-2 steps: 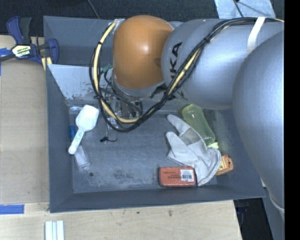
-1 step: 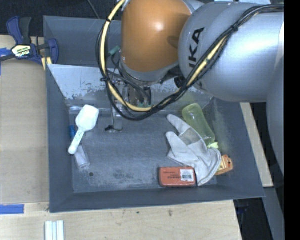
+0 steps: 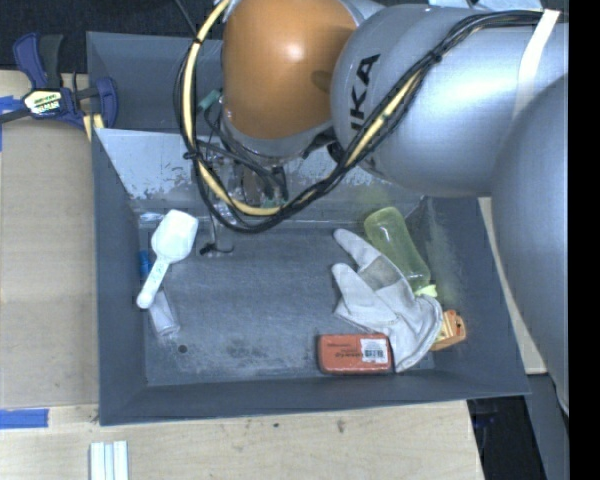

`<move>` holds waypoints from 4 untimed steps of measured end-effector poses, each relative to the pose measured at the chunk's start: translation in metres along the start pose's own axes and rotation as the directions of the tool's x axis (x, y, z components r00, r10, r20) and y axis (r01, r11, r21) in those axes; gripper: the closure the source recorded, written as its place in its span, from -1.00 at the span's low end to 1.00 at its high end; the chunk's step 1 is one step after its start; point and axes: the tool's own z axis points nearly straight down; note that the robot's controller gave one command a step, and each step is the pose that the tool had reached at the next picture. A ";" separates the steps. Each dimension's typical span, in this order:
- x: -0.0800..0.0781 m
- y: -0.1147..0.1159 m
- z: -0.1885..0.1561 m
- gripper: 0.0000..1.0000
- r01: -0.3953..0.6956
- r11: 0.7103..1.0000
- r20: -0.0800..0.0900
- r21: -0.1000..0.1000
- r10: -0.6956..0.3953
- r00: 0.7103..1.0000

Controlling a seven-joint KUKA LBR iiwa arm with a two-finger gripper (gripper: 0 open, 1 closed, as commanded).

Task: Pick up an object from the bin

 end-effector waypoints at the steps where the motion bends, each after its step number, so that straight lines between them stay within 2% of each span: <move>1: 0.002 0.009 0.073 -1.00 0.056 0.998 -0.011 0.001 -0.056 0.998; 2: 0.001 0.013 0.093 -1.00 0.062 0.998 -0.017 0.001 -0.062 0.998; 3: -0.014 0.014 0.098 -1.00 0.235 0.972 -0.016 -0.001 -0.235 0.972; 4: -0.016 0.012 0.114 -1.00 0.160 0.987 -0.014 -0.001 -0.160 0.987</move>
Offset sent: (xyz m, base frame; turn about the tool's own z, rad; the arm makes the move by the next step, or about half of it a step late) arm 0.0085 0.0208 -0.1144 -0.0793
